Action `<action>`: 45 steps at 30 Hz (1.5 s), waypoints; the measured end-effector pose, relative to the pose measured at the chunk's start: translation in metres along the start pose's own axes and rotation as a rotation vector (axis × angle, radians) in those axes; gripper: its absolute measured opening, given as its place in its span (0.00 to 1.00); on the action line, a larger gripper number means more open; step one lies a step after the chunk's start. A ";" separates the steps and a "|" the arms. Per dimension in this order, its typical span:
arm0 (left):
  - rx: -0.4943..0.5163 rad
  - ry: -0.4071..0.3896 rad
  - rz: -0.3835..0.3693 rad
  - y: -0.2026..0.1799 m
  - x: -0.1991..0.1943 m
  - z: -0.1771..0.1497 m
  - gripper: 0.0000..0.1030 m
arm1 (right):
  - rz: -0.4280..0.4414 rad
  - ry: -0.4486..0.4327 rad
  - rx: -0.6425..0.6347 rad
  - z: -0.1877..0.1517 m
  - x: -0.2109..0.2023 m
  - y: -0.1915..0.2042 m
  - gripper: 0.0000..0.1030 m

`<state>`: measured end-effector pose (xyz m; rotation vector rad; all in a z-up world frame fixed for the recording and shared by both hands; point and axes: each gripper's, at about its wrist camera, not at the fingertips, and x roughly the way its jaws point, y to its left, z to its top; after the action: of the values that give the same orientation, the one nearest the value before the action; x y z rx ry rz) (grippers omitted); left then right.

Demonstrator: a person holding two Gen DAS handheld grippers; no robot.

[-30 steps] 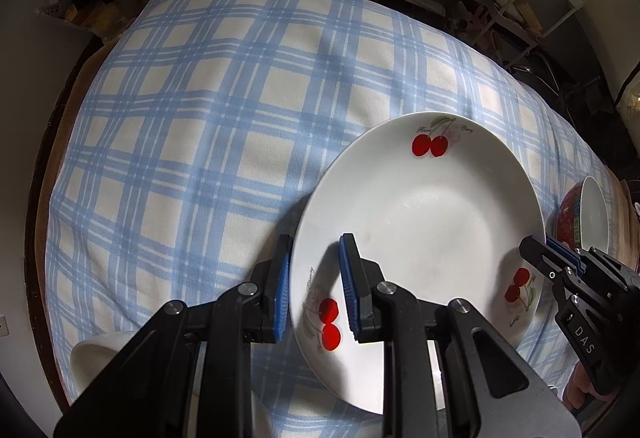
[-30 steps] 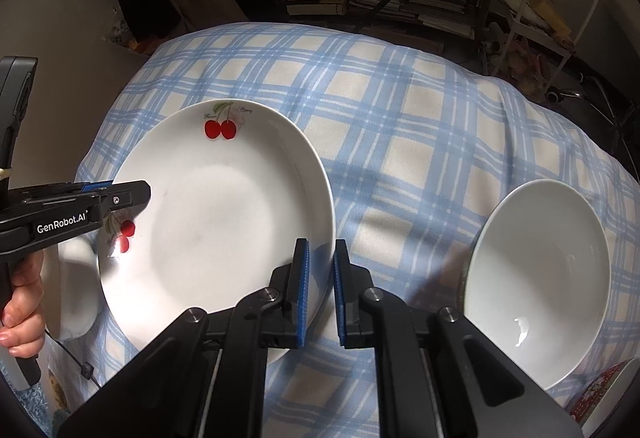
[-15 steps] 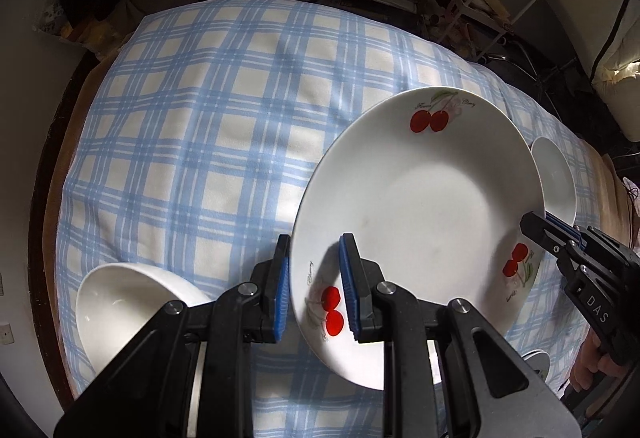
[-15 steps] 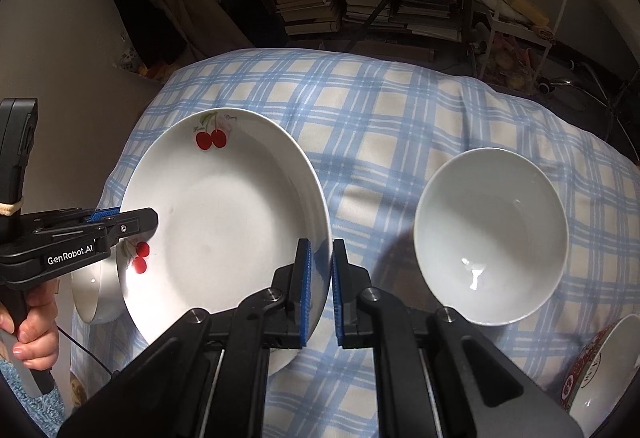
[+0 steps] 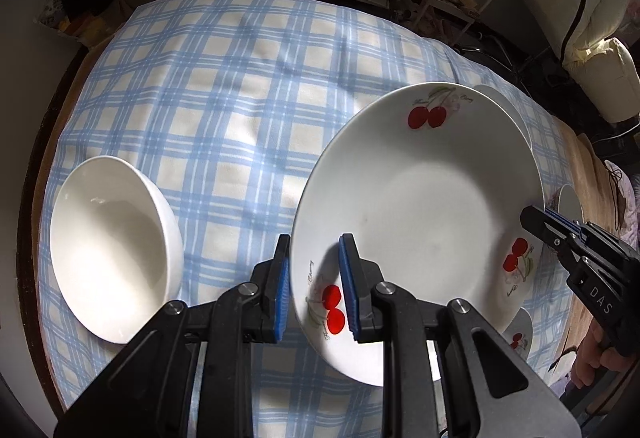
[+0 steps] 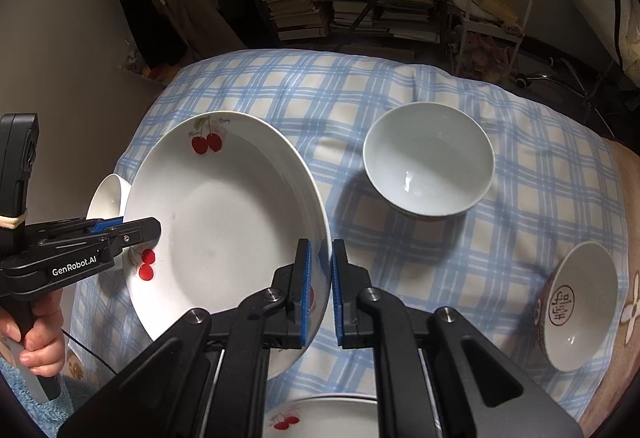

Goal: Organize plates and bowls
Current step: 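Lift the cherry plate with the left tool while the right tool lifts it too, then lower the plate onto the stacked cherry plates with the left tool while the right tool guides it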

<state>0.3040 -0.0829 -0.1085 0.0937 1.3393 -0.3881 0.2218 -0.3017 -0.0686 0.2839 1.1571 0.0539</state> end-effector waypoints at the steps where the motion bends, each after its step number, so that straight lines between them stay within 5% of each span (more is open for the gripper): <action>1: 0.007 0.000 0.001 -0.006 -0.001 -0.005 0.22 | -0.003 -0.001 0.006 -0.004 -0.003 -0.003 0.11; 23: 0.123 0.005 -0.006 -0.091 -0.015 -0.097 0.22 | -0.070 0.032 0.087 -0.117 -0.055 -0.055 0.11; 45: 0.113 0.084 -0.014 -0.106 0.015 -0.170 0.22 | -0.138 0.100 0.112 -0.182 -0.053 -0.065 0.11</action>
<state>0.1137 -0.1362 -0.1467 0.1971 1.4014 -0.4761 0.0283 -0.3388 -0.1048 0.3026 1.2783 -0.1201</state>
